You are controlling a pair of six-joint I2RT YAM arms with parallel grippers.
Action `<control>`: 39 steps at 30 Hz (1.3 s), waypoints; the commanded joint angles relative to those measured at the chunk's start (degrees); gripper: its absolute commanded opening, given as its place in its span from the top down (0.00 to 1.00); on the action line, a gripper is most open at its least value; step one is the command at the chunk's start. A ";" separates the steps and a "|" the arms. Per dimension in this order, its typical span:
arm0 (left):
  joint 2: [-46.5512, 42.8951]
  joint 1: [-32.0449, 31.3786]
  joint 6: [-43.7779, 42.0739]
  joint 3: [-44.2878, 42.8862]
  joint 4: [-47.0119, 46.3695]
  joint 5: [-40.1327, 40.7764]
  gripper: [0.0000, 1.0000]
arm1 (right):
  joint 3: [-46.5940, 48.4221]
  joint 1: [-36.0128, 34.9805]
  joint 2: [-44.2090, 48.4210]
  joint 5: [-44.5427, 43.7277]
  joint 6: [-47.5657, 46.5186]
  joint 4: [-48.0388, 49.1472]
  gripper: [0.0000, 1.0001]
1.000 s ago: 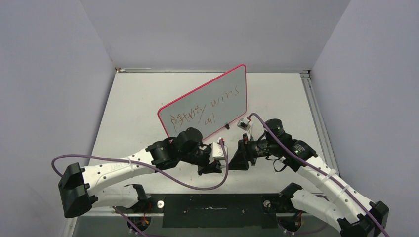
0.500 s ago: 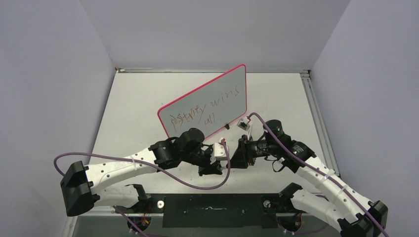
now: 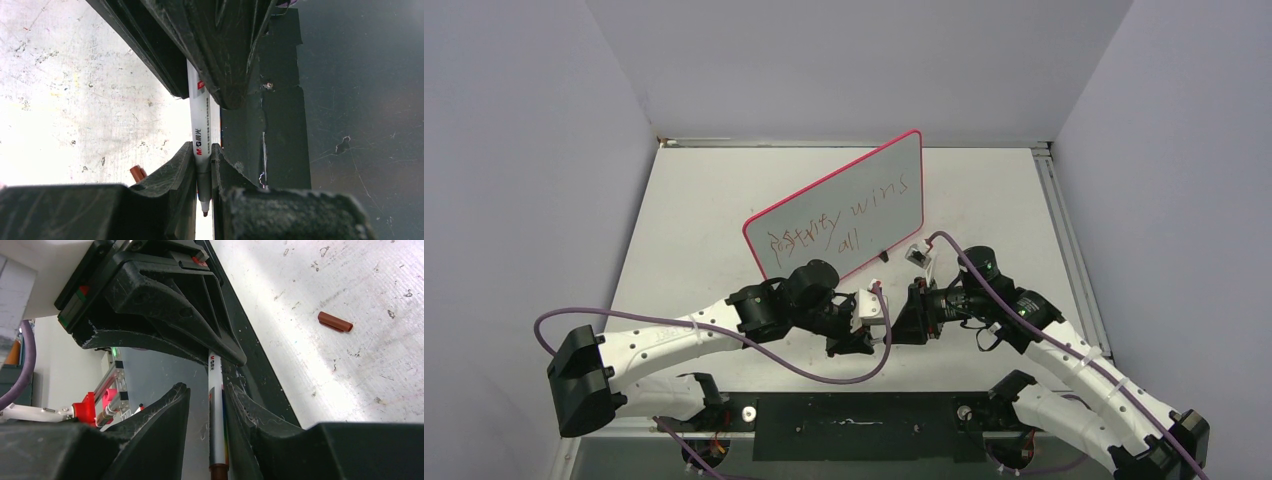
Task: Write a sentence on the whiteboard
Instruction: Close the whiteboard marker at the center of the board.
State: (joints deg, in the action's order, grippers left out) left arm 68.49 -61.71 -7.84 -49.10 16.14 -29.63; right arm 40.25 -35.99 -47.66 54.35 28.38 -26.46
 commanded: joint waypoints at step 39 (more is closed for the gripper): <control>-3.44 -2.71 29.53 15.78 -18.77 37.03 0.29 | 6.33 3.70 5.89 -44.26 -7.75 -9.28 0.95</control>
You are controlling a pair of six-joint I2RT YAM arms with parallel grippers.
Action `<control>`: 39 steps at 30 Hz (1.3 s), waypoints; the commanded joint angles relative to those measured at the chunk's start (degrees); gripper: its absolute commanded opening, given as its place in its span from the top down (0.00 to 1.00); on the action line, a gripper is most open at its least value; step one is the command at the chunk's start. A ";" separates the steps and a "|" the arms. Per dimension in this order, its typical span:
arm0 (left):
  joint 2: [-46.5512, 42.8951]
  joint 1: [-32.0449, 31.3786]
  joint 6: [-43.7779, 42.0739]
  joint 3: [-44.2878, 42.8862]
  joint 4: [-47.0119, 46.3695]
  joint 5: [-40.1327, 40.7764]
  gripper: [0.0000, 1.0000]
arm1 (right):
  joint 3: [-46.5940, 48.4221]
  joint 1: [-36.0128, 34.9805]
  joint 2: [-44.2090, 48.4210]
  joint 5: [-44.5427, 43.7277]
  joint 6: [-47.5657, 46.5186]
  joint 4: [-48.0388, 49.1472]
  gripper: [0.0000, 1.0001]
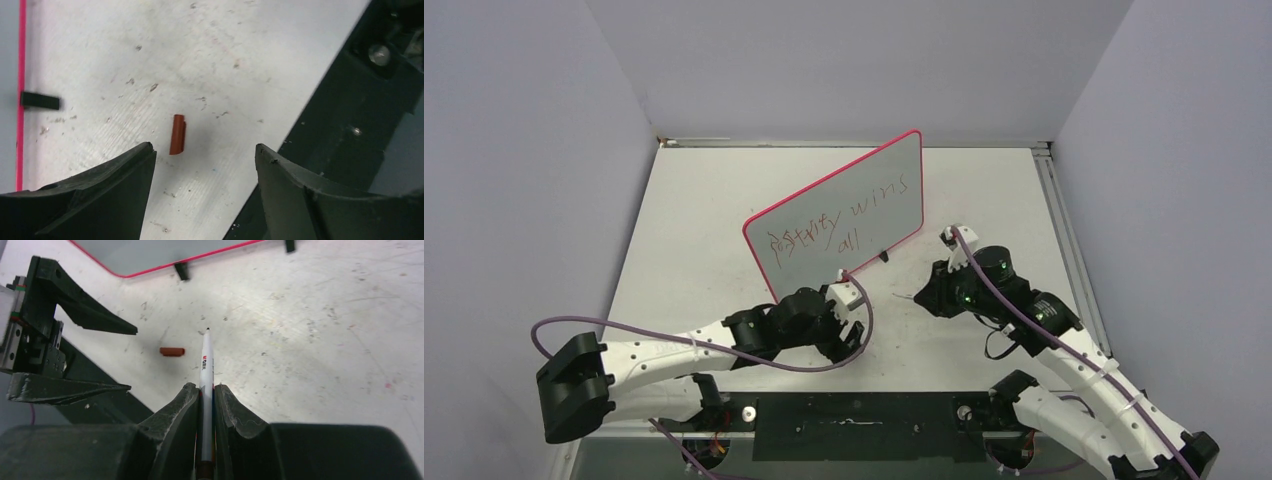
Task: Write a sentence on the whiteboard
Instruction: Close the whiteboard marker at the center of the board.
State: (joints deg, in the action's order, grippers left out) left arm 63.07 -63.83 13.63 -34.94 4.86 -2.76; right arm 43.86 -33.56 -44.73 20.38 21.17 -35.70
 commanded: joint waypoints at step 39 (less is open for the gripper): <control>21.18 -6.83 -2.04 -1.71 -1.45 14.48 1.00 | 1.06 1.89 6.91 -9.47 -0.23 3.27 0.95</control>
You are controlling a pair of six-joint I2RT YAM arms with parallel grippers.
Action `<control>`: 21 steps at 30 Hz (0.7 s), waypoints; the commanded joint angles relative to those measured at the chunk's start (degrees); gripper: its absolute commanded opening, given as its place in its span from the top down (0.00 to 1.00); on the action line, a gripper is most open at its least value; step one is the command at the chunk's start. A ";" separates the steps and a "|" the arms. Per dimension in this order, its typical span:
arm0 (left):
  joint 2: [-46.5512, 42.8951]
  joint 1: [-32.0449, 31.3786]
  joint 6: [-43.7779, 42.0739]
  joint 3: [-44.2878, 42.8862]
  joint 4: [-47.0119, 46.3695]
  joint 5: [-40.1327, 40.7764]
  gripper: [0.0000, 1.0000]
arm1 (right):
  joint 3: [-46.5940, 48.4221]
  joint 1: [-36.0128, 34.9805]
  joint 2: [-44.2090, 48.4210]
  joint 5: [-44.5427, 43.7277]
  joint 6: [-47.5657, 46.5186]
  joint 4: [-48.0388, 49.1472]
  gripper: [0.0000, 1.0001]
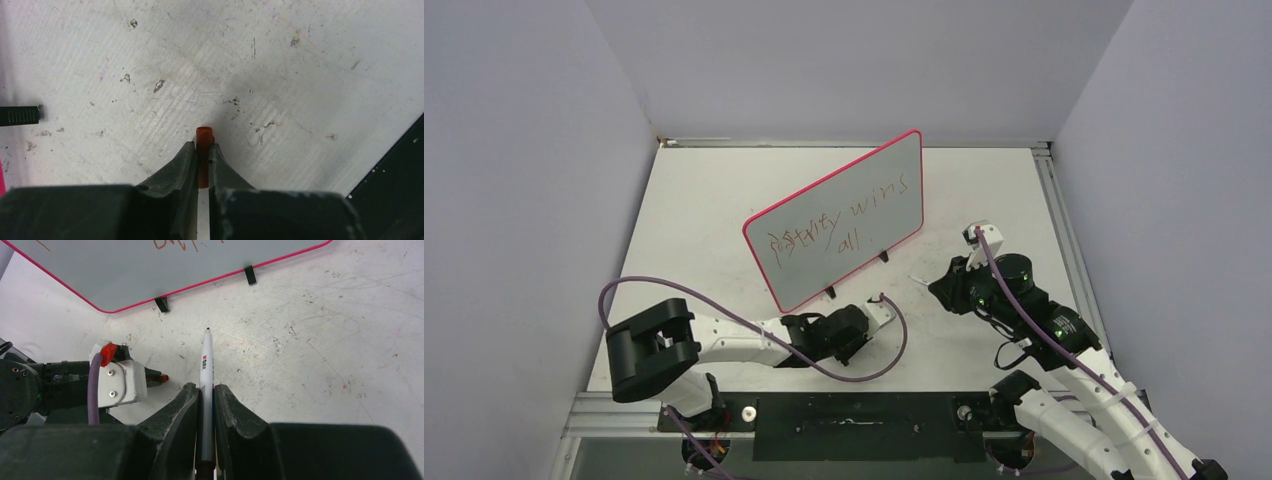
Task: Write a sentence on the whiteboard
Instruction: Close the whiteboard marker at the center of the board.
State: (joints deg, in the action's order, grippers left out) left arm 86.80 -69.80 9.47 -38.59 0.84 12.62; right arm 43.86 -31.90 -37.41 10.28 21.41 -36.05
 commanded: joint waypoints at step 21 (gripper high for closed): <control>-35.92 -0.16 1.59 18.76 -14.57 -10.42 1.00 | -0.09 0.73 -18.29 46.82 -5.02 8.32 0.95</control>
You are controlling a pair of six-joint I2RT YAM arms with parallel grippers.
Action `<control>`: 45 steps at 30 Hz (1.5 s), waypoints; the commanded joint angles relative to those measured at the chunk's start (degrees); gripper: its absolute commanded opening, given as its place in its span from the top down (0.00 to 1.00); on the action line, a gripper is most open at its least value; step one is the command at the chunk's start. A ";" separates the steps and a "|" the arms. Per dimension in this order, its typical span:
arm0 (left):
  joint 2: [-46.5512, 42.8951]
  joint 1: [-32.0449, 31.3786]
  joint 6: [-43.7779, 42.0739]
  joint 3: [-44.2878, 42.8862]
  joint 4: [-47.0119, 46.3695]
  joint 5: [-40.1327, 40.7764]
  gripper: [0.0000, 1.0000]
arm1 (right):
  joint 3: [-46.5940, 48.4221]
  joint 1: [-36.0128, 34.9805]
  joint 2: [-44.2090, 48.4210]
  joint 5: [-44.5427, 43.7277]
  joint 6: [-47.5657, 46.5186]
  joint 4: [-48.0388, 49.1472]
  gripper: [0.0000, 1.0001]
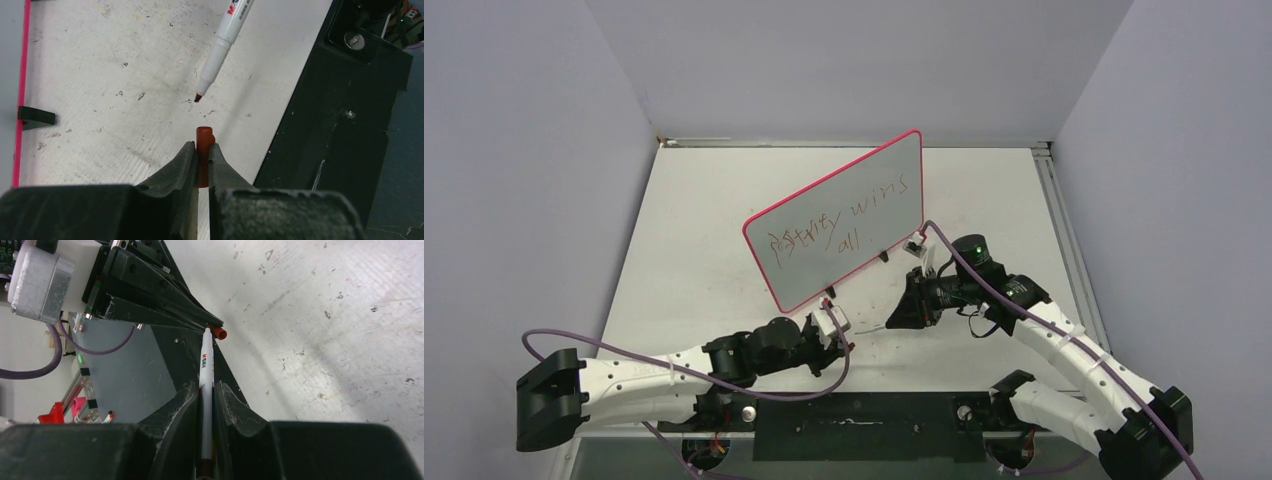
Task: Write a sentence on the whiteboard
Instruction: Close the whiteboard marker at the center of the board.
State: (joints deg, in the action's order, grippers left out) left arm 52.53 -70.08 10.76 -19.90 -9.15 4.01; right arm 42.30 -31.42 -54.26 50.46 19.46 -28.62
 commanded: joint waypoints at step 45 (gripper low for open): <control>-5.81 -0.14 -0.82 0.94 -5.98 -4.01 1.00 | 3.15 -1.32 -4.92 6.92 -5.33 -2.19 0.95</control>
State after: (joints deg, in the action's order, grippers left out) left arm 47.51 -70.08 10.26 -18.57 -11.14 0.93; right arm 43.77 -32.32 -58.89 54.92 14.55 -33.28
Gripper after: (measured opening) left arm 0.053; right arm 0.157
